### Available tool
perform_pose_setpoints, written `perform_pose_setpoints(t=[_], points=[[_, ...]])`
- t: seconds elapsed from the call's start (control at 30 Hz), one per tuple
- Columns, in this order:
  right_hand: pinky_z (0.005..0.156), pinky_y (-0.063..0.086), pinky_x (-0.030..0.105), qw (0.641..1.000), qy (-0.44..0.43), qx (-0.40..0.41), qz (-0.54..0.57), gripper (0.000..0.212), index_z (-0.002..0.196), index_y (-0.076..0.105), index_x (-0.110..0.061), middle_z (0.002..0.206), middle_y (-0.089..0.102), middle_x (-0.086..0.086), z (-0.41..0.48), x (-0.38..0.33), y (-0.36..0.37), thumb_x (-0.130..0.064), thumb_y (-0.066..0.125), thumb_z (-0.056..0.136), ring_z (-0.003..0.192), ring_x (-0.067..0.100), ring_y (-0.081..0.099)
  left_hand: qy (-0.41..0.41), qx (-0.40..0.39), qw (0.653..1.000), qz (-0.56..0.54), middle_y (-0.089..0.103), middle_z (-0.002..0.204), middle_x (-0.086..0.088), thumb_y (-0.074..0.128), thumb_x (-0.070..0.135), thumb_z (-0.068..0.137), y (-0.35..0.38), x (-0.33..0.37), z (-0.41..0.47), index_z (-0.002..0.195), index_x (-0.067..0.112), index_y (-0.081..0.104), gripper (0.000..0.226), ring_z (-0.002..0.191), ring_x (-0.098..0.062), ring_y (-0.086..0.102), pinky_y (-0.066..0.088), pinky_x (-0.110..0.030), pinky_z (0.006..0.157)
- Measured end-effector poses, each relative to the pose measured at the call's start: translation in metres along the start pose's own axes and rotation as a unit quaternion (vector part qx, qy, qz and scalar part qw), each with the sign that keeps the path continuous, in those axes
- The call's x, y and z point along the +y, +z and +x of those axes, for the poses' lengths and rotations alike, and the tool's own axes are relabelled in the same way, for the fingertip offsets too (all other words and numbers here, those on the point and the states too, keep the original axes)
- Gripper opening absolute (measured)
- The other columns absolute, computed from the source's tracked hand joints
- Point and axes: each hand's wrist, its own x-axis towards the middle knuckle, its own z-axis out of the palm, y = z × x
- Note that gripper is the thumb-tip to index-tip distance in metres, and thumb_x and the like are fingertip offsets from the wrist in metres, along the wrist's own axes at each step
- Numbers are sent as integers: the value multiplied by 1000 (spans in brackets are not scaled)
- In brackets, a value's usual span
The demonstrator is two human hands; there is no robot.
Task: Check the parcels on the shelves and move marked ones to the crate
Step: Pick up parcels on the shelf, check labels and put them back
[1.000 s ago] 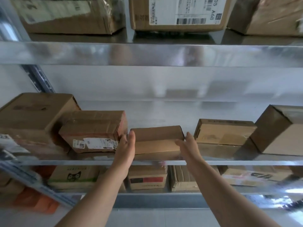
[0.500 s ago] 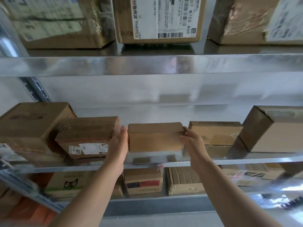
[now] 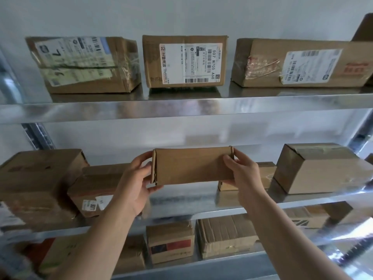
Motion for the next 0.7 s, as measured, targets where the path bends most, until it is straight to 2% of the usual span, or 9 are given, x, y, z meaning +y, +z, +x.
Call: perform_pose_setpoints(t=[0.07, 0.17, 0.27, 0.4, 0.53, 0.63, 0.7], points=[[92, 57, 60, 1000, 1, 8, 0, 38, 133, 64, -28, 101, 65, 0, -1, -1, -2, -15, 68, 97, 106, 28, 65, -14, -24, 999, -29, 69, 120, -13, 53, 9, 100, -1, -1, 0, 122, 25, 66, 30, 114, -33, 63, 49, -61, 99], [89, 59, 58, 1000, 8, 19, -5, 34, 130, 65, -28, 102, 66, -1, -3, -1, -4, -15, 67, 98, 110, 29, 65, -29, -68, 996, -44, 71, 119, -11, 69, 22, 90, -5, -3, 1, 124, 22, 68, 33, 116, -32, 63, 51, -56, 97], [85, 61, 54, 999, 16, 32, -6, 35, 132, 66, -22, 105, 67, 4, -2, 1, -5, -16, 66, 98, 109, 29, 66, -65, -139, 986, -61, 69, 123, -14, 94, 43, 58, -6, -4, -2, 123, 17, 69, 75, 117, -32, 63, 54, -53, 95], [82, 62, 54, 999, 27, 38, -12, 33, 132, 66, -19, 107, 66, 8, -3, 4, -1, -17, 65, 99, 102, 27, 65, -87, -230, 961, -127, 54, 143, -23, 92, 39, 65, -4, -10, -1, 147, 14, 48, 95, 128, -42, 56, 49, -71, 91], [80, 63, 54, 998, 35, 37, -30, 35, 134, 65, -21, 114, 65, 10, -5, 7, 4, -19, 65, 98, 104, 27, 65, -91, -259, 946, -173, 51, 145, -26, 93, 31, 65, -1, -12, -1, 149, 11, 44, 99, 132, -46, 51, 45, -75, 88], [81, 63, 51, 998, 45, 31, -43, 42, 139, 58, -27, 115, 64, 9, -7, 6, 6, -20, 65, 98, 108, 27, 65, -83, -257, 948, -172, 58, 138, -23, 97, 26, 58, 4, -9, -1, 136, 14, 60, 87, 127, -44, 56, 47, -73, 85], [88, 61, 50, 998, 52, 20, -42, 49, 144, 52, -30, 106, 63, 3, -10, 4, 8, -18, 65, 99, 100, 22, 63, -72, -258, 950, -163, 63, 133, -22, 99, 23, 55, 8, -7, -2, 123, 15, 69, 75, 122, -42, 61, 46, -74, 83]])
